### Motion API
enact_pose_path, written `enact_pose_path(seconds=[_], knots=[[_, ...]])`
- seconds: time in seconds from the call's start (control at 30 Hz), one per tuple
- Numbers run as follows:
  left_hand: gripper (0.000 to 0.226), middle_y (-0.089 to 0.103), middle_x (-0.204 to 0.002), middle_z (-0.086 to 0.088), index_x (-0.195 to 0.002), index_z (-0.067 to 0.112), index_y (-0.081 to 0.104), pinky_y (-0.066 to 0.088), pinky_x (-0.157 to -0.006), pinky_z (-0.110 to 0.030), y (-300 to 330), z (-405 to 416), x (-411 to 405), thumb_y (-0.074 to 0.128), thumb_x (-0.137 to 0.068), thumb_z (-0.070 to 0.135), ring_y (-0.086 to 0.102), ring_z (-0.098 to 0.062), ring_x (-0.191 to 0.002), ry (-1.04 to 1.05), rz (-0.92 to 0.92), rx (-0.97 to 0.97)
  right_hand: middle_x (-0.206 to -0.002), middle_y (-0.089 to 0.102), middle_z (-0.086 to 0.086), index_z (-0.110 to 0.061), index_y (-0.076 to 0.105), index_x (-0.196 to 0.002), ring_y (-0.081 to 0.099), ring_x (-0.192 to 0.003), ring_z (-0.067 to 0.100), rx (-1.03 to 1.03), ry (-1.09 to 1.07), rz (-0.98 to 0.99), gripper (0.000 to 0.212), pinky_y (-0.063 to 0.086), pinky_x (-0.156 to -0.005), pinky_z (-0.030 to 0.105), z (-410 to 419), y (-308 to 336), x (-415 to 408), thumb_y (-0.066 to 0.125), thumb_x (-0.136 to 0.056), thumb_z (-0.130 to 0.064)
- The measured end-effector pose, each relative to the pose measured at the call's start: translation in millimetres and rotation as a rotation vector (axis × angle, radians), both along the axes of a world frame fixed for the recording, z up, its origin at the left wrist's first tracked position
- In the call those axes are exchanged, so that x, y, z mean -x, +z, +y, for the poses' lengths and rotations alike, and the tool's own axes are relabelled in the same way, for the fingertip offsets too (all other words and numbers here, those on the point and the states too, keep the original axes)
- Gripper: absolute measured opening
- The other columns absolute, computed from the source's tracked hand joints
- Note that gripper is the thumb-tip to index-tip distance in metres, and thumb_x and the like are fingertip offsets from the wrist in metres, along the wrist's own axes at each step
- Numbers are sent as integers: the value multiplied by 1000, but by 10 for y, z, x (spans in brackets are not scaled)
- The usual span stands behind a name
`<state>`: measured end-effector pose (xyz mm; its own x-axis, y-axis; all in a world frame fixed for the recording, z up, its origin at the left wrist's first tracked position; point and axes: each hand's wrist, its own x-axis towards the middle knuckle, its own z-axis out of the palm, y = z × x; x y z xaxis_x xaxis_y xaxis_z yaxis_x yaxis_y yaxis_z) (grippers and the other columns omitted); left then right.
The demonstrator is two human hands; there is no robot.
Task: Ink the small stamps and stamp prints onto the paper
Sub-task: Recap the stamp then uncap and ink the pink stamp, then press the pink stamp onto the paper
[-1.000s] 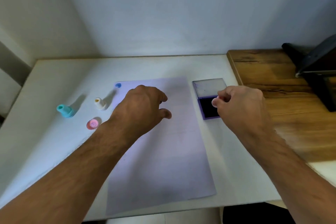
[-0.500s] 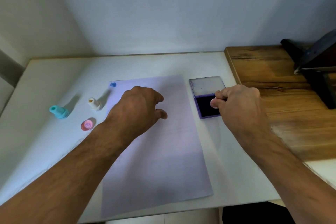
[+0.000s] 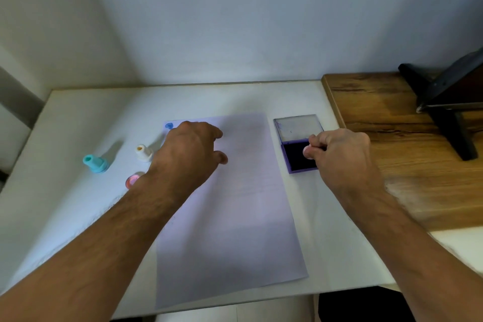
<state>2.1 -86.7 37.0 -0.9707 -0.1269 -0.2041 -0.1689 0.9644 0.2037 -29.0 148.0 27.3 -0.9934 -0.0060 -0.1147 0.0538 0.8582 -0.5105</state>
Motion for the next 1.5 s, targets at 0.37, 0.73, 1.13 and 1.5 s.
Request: enact_pose_path(seconds=[0.37,0.73,1.13,1.5], knots=[[52,67,-117,-6,-127,15,61,48,-89,-31,173,-64,-157,72,-83,41,61,-25,-110,20,-55,30,-99,71,7,-4,75,-101,57,-84,12,-26,-62,82,18,45,-79,20,-79,-2,-36,70,-88,-16],[54,64,-125,-5,-133,15,53,46,-89,-29,311,-154,-395,67,-87,40,59,-23,-114,-15,-102,35,-86,77,-3,-20,77,-95,68,-79,6,758,-266,199,23,60,-81,39,-1233,302,-175,76,-72,-24],[22,61,-104,-1,-112,15,55,36,-66,-25,160,-302,-648,51,-91,21,61,-20,-93,-27,71,18,-75,76,-13,-21,75,-94,73,-82,10,1001,-250,41,15,59,-85,37,-2096,-312,105,73,-80,-17],[47,39,-149,-10,-143,12,38,33,-109,-33,-69,-277,-601,50,-98,19,40,-24,-134,-24,-229,-88,-98,76,-8,-19,75,-103,69,-93,4,867,-98,145,24,56,-86,24,-2165,-666,138,78,-79,-19]])
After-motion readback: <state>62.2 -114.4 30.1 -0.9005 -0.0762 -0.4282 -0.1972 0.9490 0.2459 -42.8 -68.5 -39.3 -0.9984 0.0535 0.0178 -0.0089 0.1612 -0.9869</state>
